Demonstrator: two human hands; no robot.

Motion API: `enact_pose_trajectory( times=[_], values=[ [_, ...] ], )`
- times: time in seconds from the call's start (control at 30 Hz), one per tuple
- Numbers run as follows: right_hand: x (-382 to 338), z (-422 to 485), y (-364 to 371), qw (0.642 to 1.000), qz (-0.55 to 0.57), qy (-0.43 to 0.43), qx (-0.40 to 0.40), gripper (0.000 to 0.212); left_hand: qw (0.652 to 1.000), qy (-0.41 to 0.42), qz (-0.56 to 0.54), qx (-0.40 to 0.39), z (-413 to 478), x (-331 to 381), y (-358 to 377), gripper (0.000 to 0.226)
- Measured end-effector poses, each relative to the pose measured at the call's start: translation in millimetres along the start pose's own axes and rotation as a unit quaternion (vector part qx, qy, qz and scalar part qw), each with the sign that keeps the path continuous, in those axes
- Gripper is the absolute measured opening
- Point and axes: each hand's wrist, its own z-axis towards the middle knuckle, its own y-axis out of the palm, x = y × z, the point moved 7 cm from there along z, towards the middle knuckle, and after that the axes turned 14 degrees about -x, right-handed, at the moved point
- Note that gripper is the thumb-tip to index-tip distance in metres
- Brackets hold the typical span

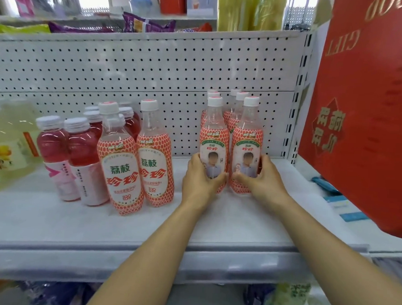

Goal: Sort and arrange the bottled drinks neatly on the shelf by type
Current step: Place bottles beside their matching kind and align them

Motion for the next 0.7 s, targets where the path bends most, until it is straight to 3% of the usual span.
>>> enact_pose_trajectory(
  times=[0.3, 0.43, 0.5, 0.6, 0.7],
  values=[
    [-1, -3, 8, 0.999, 0.028, 0.005, -0.015, 0.076, 1.000, 0.002, -0.017, -0.014, 1, -3, 1, 0.062],
    [-35, -28, 5, 0.990, -0.058, -0.045, 0.118, 0.080, 0.999, 0.016, 0.012, -0.042, -25, 9, -11, 0.079],
    [-69, -51, 14, 0.968, -0.075, -0.160, 0.178, 0.068, 0.998, 0.061, 0.031, 0.008, -57, 19, -34, 0.068],
    [-107, -71, 55, 0.939, -0.102, -0.292, 0.153, 0.061, 0.976, 0.129, 0.066, 0.164, -112, 18, -82, 0.044],
    [-116, -58, 107, 0.971, -0.062, -0.231, 0.013, 0.074, 0.962, 0.060, 0.010, 0.266, -130, -18, -125, 0.054]
  ],
)
